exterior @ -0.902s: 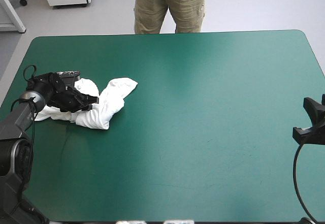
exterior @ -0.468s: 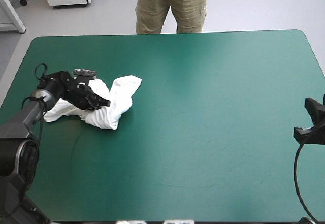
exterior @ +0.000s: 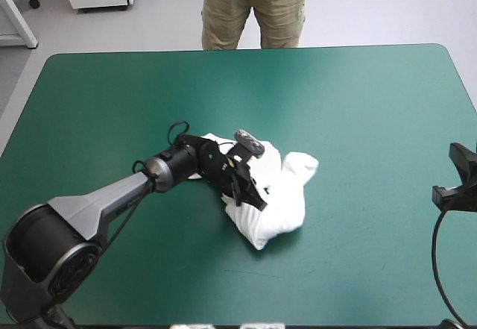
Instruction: Fold the cloth
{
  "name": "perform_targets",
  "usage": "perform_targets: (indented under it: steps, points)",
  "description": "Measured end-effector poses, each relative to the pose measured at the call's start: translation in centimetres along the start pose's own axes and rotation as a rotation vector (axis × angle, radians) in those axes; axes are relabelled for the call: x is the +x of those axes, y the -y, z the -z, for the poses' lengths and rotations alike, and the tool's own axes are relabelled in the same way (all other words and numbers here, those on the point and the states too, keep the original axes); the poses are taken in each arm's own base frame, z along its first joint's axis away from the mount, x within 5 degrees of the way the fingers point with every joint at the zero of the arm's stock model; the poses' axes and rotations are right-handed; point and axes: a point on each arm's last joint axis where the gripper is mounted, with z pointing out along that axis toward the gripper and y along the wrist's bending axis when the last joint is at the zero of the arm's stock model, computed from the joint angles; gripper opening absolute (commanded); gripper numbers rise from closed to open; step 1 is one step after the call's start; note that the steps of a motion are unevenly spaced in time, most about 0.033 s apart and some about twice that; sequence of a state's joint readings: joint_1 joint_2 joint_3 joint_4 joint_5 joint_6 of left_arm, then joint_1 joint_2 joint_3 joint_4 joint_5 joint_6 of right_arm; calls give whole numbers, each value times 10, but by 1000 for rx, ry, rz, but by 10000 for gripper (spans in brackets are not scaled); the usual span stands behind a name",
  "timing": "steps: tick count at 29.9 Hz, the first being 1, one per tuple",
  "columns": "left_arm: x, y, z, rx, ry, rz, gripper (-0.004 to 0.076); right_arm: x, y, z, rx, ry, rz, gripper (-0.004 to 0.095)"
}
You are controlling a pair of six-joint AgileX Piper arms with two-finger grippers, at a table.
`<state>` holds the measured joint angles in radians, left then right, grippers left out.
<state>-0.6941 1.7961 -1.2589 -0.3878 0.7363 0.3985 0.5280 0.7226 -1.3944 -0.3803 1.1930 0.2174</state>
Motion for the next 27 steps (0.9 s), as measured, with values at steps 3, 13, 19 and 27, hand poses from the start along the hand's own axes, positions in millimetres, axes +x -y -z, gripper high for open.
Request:
perform_targets:
  steps: [3,13,19,27]
  points:
    - [-2,39,-8,61,-18,-76,-9,0,0,0,0,0,0,347]
    - [-4,66,-11,102,-43,-142,317,0,0,0,0,0,0,347]
    - [-18,71,9,121,-52,-170,520,0,0,0,0,0,0,347]
    - [-34,50,105,-143,59,-165,501,0,0,0,0,0,-1,347]
